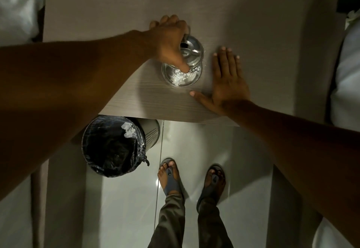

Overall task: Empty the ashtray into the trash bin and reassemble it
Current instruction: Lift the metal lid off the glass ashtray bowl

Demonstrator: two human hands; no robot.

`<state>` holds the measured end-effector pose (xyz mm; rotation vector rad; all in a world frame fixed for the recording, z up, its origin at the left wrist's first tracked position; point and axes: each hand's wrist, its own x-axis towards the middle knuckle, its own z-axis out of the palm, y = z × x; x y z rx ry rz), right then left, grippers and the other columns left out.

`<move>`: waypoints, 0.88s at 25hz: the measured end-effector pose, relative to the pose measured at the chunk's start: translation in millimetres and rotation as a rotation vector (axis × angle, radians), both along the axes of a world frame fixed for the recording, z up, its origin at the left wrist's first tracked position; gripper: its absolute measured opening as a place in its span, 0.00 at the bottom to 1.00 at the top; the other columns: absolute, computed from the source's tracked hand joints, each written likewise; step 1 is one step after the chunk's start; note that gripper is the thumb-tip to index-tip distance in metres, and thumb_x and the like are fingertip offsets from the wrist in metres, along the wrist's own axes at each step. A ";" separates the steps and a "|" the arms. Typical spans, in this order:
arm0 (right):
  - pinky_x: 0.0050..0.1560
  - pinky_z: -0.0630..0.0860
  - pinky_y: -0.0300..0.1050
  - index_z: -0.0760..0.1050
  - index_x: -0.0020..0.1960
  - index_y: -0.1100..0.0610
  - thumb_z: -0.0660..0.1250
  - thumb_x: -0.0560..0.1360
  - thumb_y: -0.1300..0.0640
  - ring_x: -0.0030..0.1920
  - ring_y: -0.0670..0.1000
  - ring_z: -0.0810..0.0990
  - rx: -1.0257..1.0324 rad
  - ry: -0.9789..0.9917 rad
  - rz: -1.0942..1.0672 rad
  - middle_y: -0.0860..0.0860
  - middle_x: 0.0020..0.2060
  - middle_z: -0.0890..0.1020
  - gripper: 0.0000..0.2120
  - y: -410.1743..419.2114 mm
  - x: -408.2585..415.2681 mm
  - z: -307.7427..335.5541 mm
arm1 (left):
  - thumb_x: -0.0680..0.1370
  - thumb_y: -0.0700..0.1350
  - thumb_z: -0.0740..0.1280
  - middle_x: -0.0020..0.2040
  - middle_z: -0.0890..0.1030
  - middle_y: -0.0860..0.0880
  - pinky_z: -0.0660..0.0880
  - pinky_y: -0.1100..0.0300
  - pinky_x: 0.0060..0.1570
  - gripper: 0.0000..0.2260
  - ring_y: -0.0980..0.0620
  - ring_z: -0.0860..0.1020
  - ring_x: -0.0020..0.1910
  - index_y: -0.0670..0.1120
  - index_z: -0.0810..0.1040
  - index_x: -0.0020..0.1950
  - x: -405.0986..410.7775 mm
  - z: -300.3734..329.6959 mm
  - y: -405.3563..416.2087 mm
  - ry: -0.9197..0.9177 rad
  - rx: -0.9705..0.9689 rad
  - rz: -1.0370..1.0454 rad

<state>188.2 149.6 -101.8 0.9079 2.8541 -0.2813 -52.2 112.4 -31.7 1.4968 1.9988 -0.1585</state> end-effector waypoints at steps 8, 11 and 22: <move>0.82 0.44 0.64 0.49 0.83 0.68 0.49 0.73 0.20 0.83 0.66 0.47 0.012 0.003 0.005 0.68 0.82 0.51 0.59 -0.9 2.1 0.6 | 0.47 0.72 0.68 0.66 0.67 0.45 0.62 0.46 0.63 0.56 0.42 0.65 0.67 0.48 0.65 0.72 0.3 -0.9 0.1 0.063 0.001 -0.011; 0.82 0.44 0.64 0.50 0.83 0.67 0.48 0.73 0.20 0.83 0.66 0.48 0.025 0.006 0.007 0.68 0.82 0.51 0.59 -1.1 2.2 -0.4 | 0.47 0.72 0.68 0.65 0.67 0.44 0.63 0.45 0.62 0.55 0.41 0.66 0.66 0.47 0.65 0.69 -1.4 -0.7 3.6 0.075 -0.025 -0.013; 0.81 0.46 0.65 0.52 0.82 0.68 0.51 0.74 0.21 0.82 0.67 0.50 0.054 0.022 0.012 0.68 0.81 0.53 0.57 -1.0 3.0 -3.2 | 0.47 0.73 0.70 0.68 0.66 0.43 0.62 0.42 0.65 0.57 0.38 0.65 0.67 0.48 0.63 0.71 -63.5 -2.6 -49.0 0.119 -0.004 0.191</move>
